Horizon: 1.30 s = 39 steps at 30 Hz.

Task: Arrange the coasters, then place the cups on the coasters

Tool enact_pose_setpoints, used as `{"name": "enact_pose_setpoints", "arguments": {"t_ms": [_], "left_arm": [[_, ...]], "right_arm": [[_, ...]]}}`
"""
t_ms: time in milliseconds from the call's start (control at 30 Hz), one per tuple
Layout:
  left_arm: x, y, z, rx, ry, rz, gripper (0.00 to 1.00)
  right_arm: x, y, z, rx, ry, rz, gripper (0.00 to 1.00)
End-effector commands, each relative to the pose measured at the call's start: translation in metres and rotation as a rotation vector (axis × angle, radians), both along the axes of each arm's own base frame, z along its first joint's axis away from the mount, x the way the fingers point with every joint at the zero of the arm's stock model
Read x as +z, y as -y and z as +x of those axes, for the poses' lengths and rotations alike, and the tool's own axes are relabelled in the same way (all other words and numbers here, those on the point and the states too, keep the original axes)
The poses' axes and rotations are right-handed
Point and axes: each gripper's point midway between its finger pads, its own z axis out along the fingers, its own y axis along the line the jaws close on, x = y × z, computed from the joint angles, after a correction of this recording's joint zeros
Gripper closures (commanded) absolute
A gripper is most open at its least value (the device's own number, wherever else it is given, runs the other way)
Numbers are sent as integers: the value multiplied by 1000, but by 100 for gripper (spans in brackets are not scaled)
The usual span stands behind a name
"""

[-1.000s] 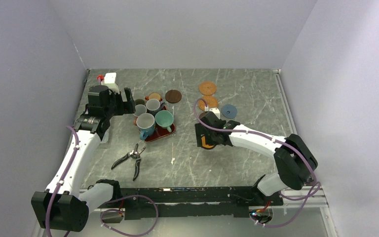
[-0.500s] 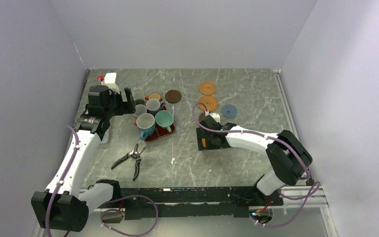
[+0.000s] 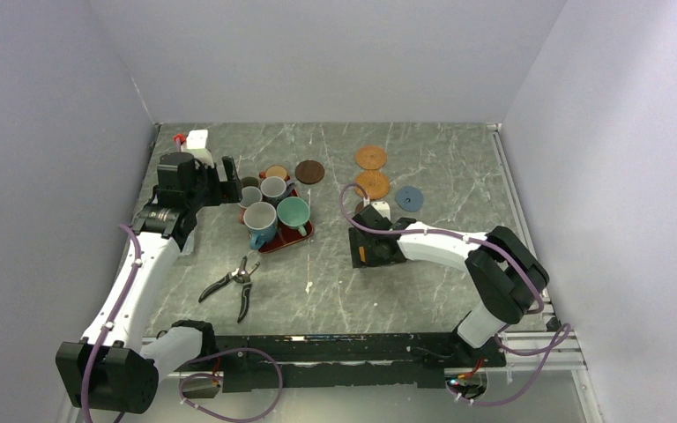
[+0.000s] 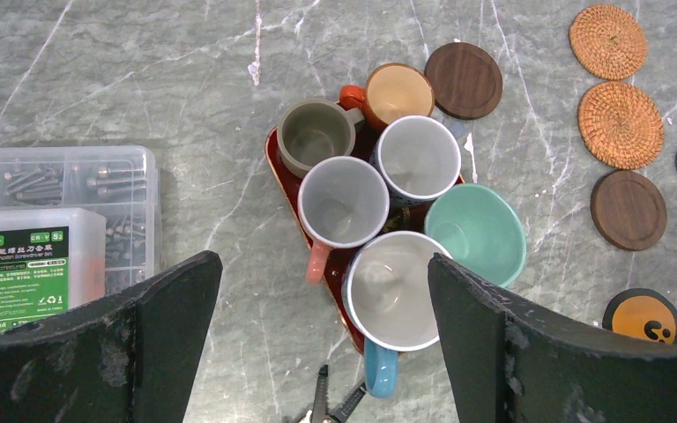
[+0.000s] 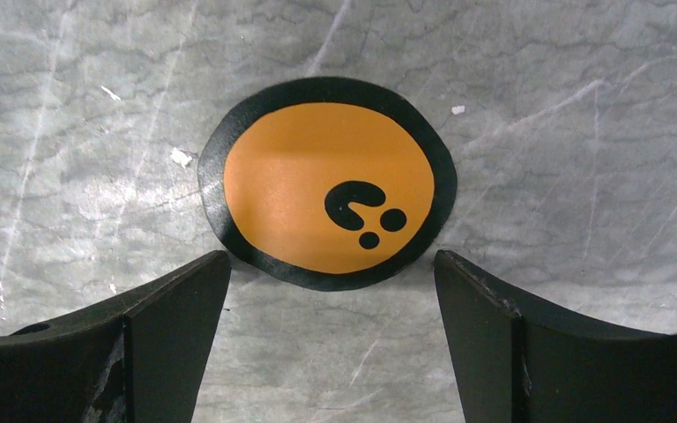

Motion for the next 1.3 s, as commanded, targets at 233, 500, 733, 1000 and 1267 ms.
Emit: {"name": "enact_pose_setpoints", "arguments": {"t_ms": [233,500,733,1000,1267], "left_arm": [[16,0,4,1,45,3,6],[16,0,4,1,46,2,6],[16,0,4,1,48,2,6],[15,0,5,0,44,4,6],[14,0,5,0,40,4,6]], "right_arm": [[-9,2,12,-61,12,-49,12],[-11,7,16,-88,14,-40,13],[-13,13,22,-104,18,-33,13],[-15,15,29,-112,26,-20,14],[-17,16,35,-113,32,-16,14]]}}
